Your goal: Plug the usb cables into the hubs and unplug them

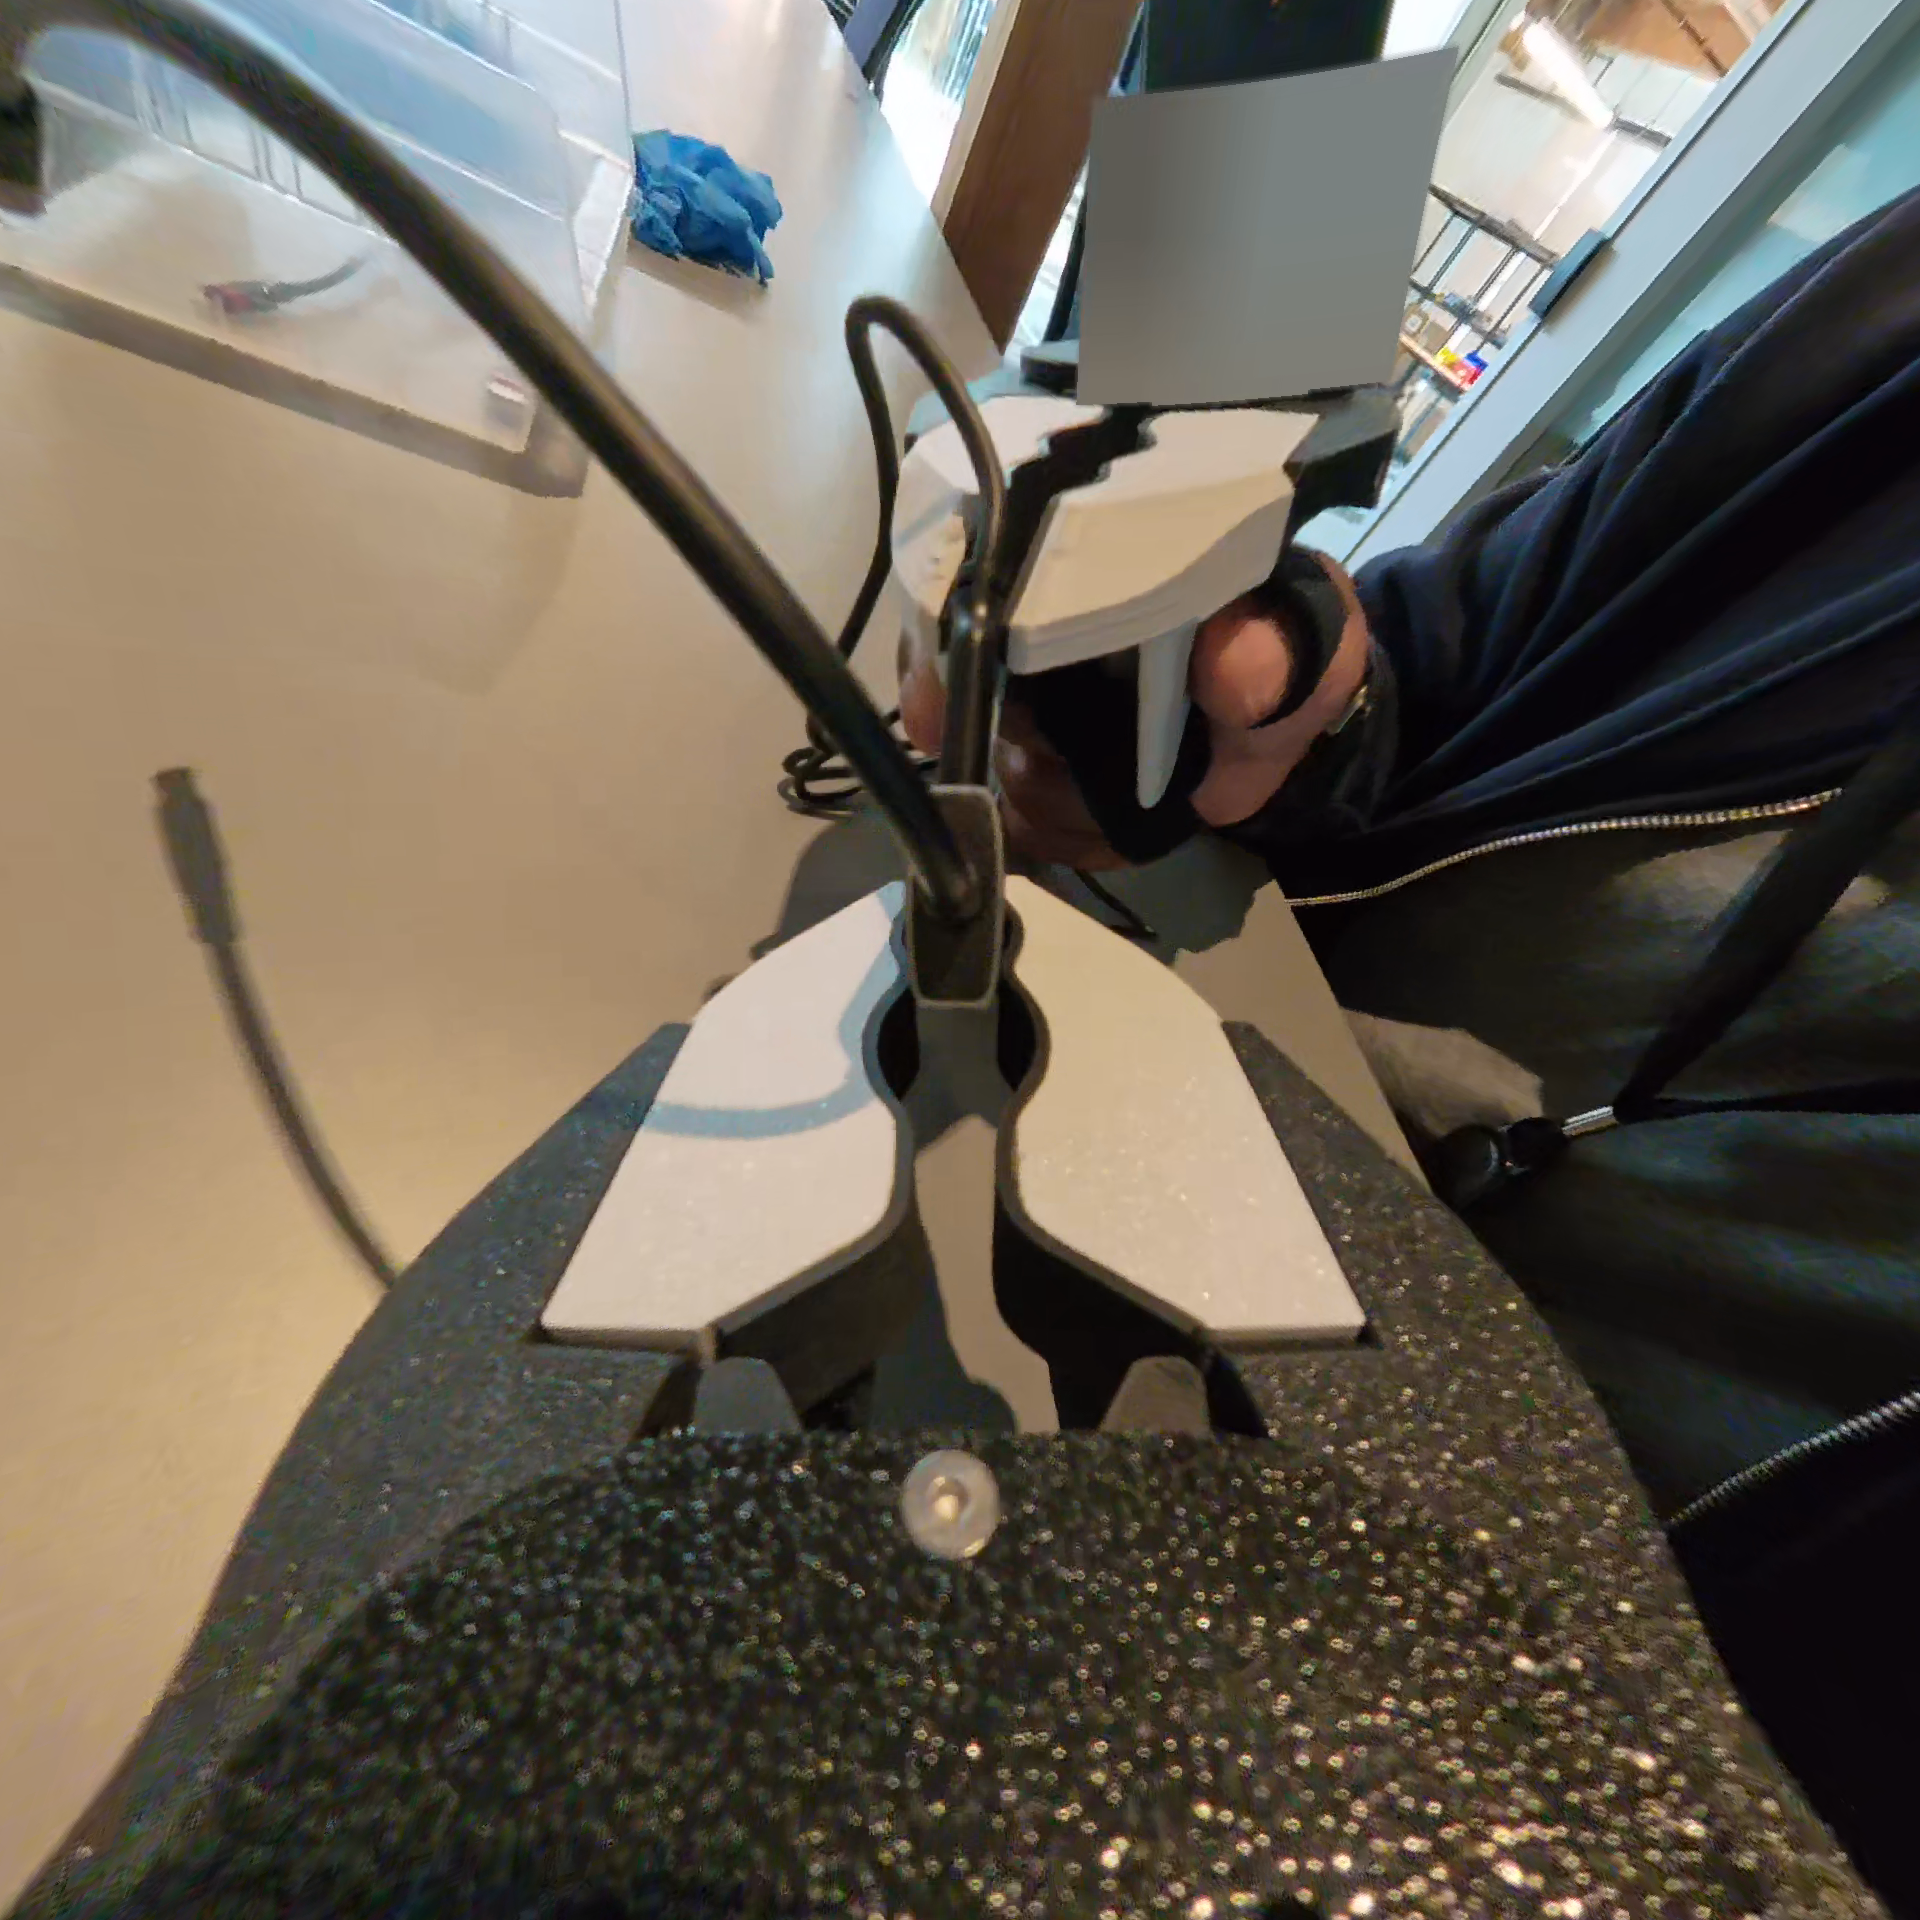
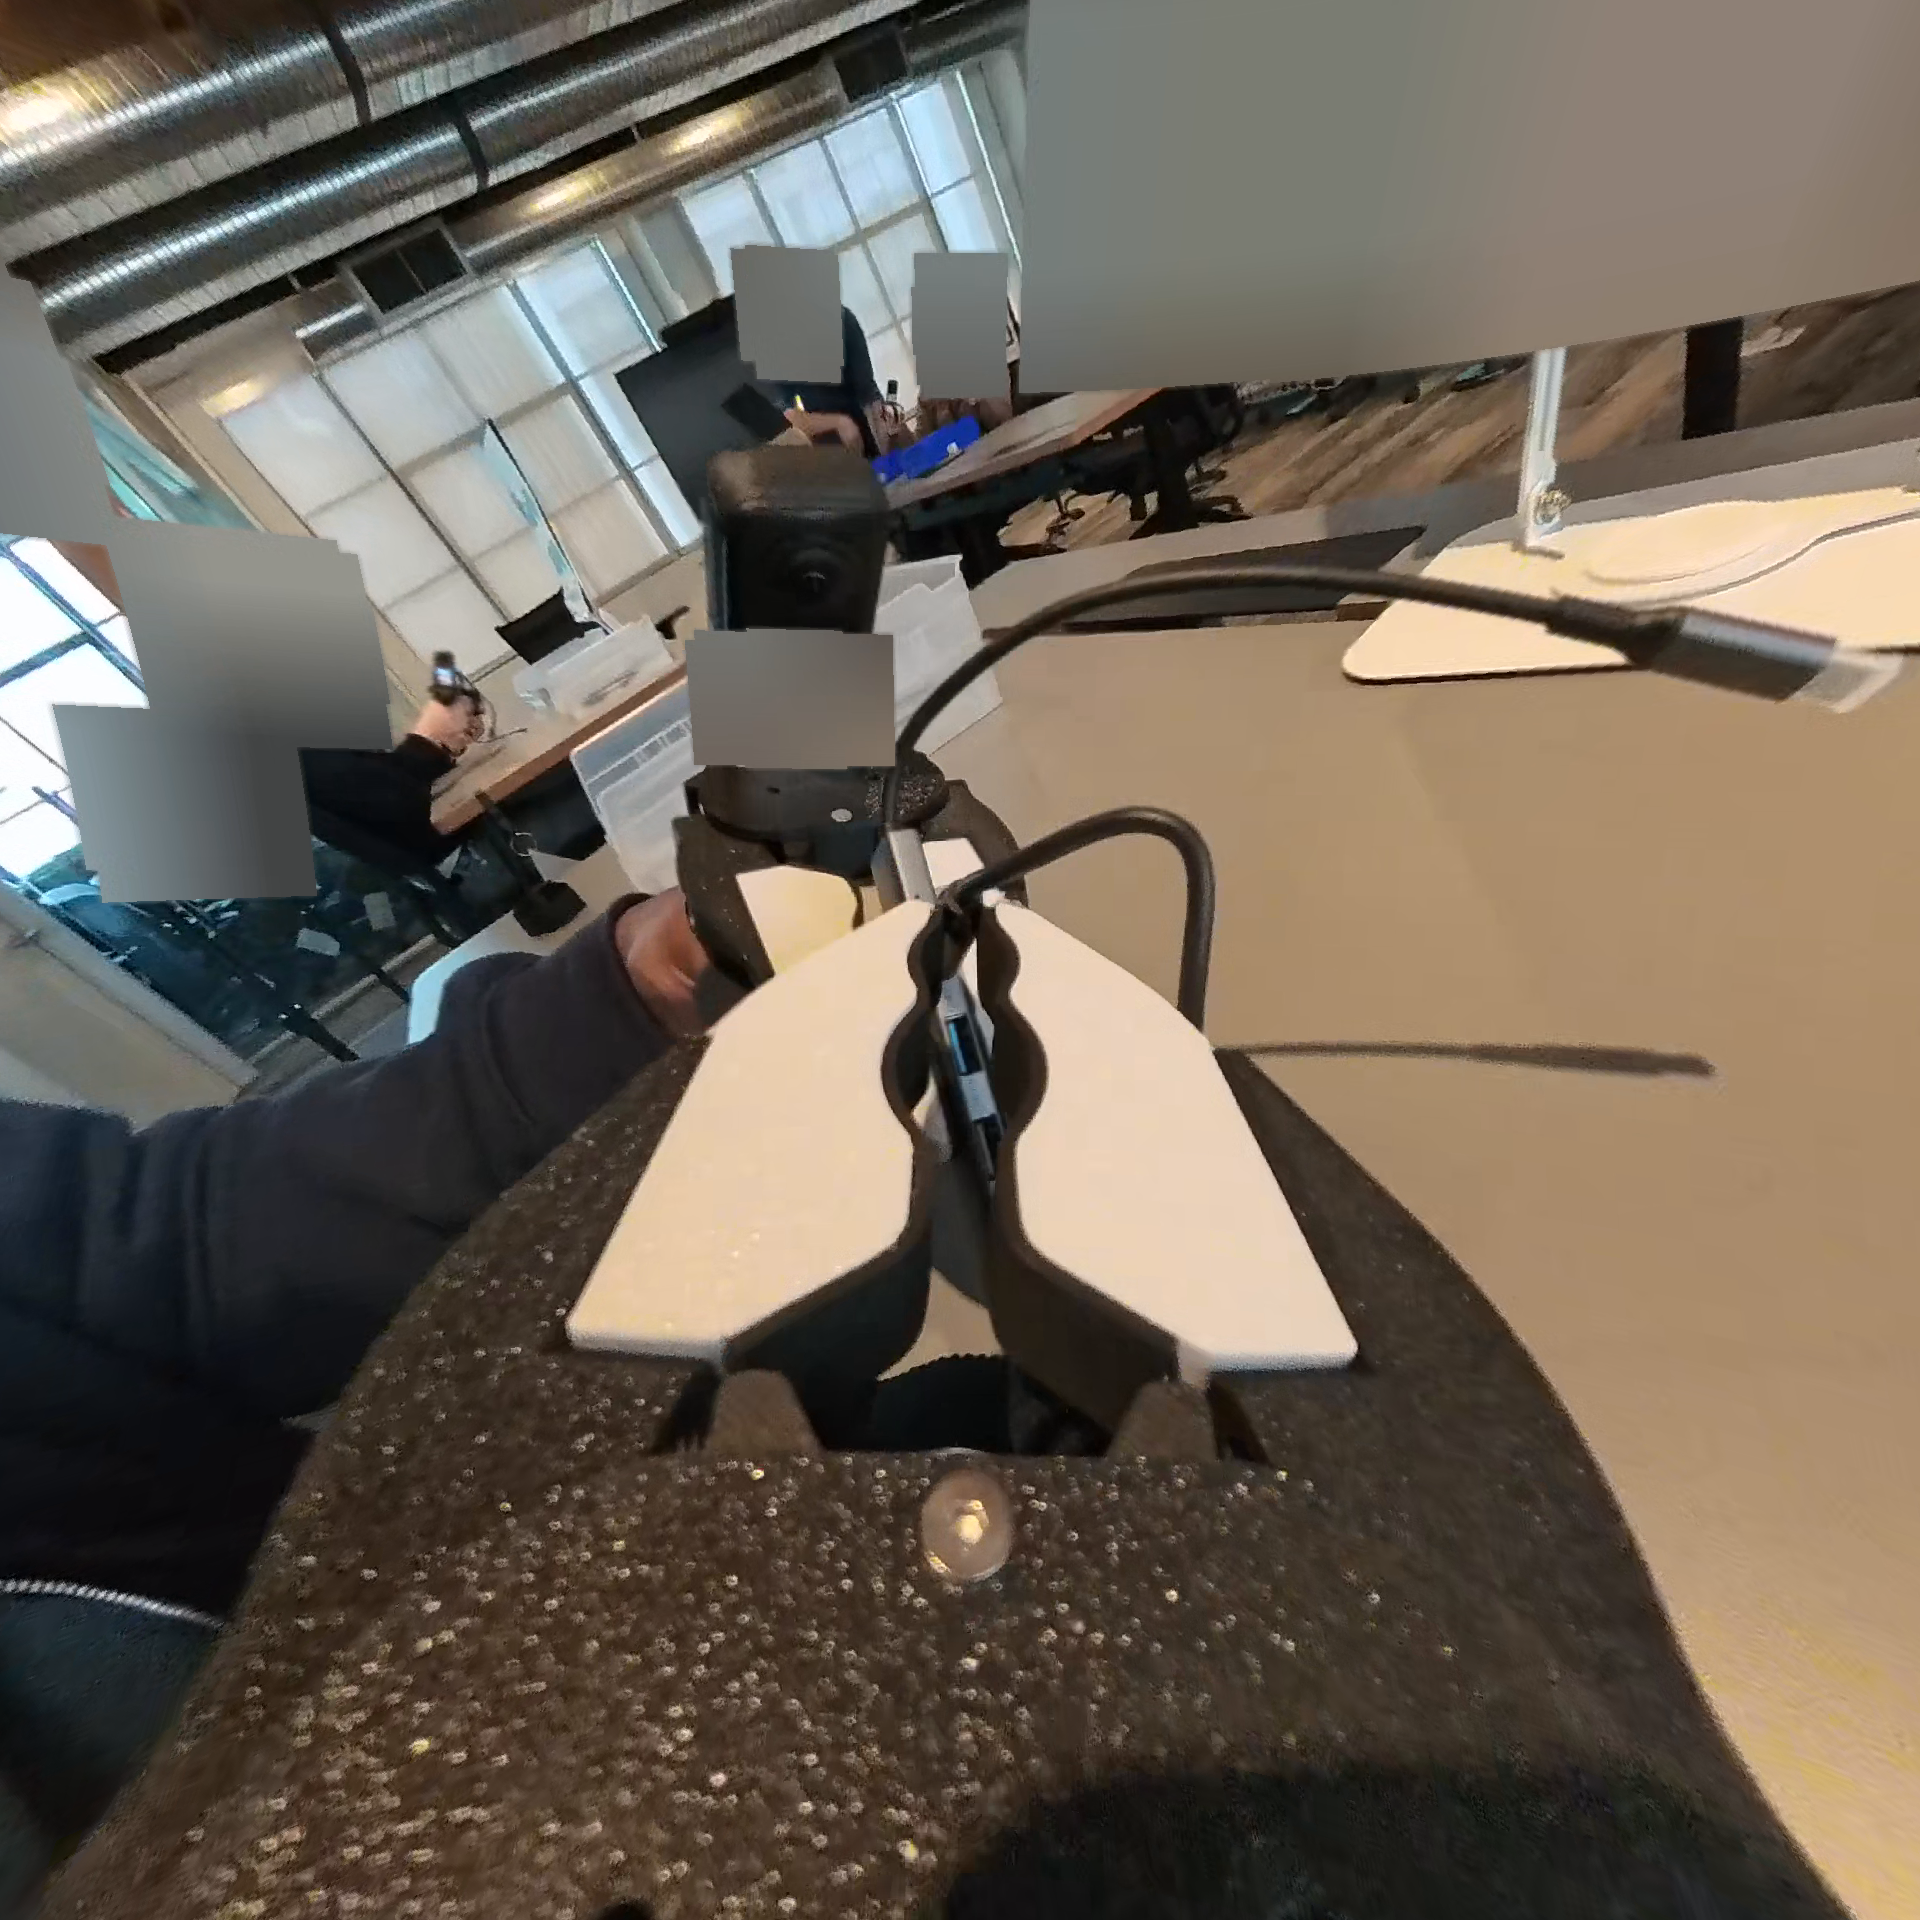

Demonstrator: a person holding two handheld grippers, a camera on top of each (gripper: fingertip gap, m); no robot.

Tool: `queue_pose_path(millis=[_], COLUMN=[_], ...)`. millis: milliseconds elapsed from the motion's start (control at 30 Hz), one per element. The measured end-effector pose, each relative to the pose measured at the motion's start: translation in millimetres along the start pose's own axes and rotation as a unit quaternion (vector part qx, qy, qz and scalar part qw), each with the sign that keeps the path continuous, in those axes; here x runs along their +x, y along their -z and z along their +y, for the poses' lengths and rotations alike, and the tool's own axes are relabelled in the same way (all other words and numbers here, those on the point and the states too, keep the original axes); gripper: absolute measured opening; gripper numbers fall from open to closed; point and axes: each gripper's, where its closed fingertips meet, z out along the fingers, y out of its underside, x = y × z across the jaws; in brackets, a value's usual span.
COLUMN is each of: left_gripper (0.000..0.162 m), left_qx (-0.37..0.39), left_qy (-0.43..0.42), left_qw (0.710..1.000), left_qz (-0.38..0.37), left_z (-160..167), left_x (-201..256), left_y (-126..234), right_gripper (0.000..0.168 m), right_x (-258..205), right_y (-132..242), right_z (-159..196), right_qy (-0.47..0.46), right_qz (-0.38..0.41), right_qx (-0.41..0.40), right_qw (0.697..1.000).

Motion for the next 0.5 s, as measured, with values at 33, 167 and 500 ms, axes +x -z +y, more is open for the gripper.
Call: queue_pose_path(millis=[33, 167, 500], left_gripper=[0.01, 0.011, 0.01], left_qx=[0.004, 0.027, 0.081], left_qy=[-0.009, 0.002, 0.016], left_qw=[1.0, 0.999, 0.997], left_qz=[-0.012, -0.024, -0.004], left_z=[-1.4, -6.4, -17.8], left_x=[-2.5, -6.9, -8.2], left_y=[0.0, 0.2, 22.1], right_gripper=[0.006, 0.005, 0.005], right_x=[0.6, 4.6, 10.4], right_y=[0.5, 2.4, 5.0], right_z=[-0.5, -2.3, -2.2], right_qy=[-0.004, -0.036, -0.047], right_qz=[-0.002, -0.01, -0.002], right_qx=[0.002, 0.021, 0.033], right_qw=[1.0, 0.999, 0.998])
